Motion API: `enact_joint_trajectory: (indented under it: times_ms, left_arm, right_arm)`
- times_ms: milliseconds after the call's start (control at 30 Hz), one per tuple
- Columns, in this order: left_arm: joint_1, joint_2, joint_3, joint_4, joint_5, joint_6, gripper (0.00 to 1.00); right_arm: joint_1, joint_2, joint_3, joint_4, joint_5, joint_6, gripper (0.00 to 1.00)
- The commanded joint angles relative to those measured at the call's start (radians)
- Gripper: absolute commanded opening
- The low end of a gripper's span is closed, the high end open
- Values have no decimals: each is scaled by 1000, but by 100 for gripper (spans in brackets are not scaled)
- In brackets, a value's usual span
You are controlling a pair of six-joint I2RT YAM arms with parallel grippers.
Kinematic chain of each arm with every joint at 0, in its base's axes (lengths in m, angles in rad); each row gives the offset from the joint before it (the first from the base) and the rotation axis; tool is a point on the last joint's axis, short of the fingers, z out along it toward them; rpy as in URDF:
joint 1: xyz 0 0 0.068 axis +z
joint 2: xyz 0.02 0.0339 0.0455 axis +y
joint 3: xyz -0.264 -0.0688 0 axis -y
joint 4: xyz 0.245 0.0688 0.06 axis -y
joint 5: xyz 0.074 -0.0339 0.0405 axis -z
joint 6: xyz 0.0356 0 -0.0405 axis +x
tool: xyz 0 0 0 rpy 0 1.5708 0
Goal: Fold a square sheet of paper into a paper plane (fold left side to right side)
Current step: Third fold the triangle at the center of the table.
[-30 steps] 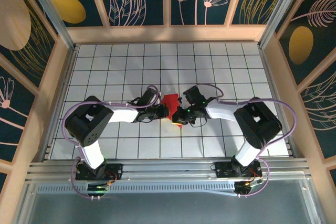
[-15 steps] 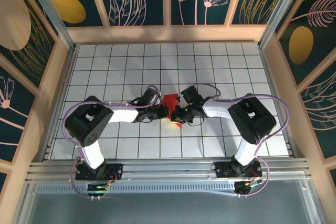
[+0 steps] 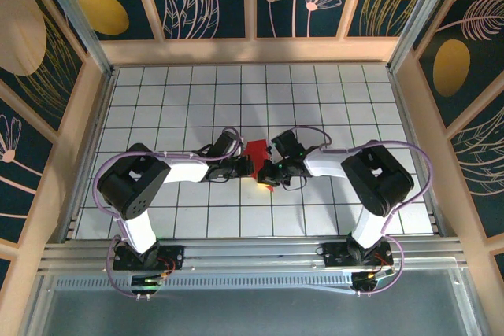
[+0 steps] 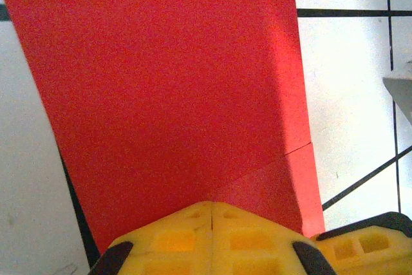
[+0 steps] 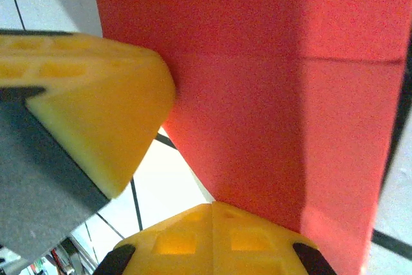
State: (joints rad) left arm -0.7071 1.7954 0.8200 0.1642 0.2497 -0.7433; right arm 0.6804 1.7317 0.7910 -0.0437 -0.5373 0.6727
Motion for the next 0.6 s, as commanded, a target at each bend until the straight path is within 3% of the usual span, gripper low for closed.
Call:
enact_joint_trajectory:
  times_ms: [0,567]
  left_arm:
    - [6,40,7,-81,-76,36,0]
    - [6,49,21,-84,-84,46,0]
  right_arm:
    - [-11,-40,-43,-66,33,16,0]
    - [-88,-174,-182,-150,34,-27,0]
